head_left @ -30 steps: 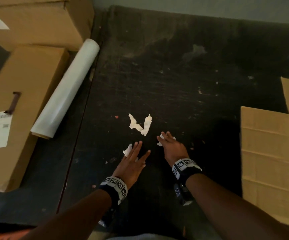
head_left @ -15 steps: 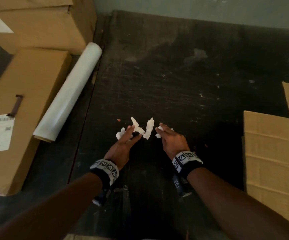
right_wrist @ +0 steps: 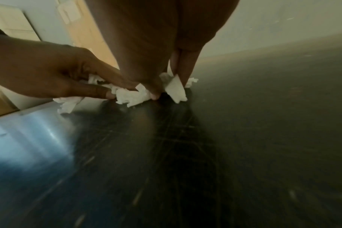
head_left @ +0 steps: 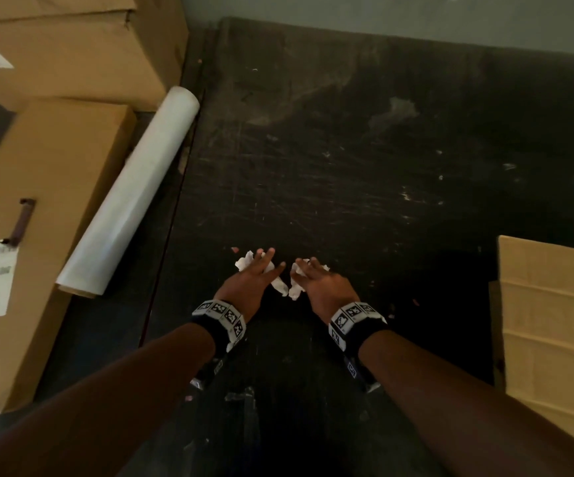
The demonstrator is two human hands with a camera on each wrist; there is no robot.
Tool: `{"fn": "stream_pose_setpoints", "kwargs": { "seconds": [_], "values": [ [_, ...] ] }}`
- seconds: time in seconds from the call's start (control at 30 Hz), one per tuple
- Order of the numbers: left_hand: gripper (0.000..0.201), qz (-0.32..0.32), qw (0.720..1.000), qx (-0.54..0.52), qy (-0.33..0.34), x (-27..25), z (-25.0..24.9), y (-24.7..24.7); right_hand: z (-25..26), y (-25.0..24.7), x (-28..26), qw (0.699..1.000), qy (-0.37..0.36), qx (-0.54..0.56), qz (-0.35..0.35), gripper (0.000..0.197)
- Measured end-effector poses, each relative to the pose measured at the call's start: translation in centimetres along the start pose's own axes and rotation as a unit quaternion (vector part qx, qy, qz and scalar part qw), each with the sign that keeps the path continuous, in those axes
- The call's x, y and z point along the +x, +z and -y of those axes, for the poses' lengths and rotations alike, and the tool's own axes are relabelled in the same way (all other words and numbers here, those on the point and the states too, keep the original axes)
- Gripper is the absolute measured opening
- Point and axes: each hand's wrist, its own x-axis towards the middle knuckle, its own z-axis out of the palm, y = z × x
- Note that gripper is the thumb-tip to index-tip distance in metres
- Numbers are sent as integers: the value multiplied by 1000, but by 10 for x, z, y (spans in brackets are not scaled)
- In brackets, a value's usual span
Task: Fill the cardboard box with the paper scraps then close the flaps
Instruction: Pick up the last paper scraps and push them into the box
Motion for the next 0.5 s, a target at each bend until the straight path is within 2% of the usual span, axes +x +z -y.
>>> {"fn": "stream_pose_setpoints", "kwargs": {
  "seconds": [0.3,0.5],
  "values": [
    [84,-24,999,-26,4,-23,6,16,0,15,-6,1000,-5,-3,-20,59],
    [85,-47,998,-45,-6,-35,11,14,-4,18,-14,997,-26,2,-67,56]
  ]
}}
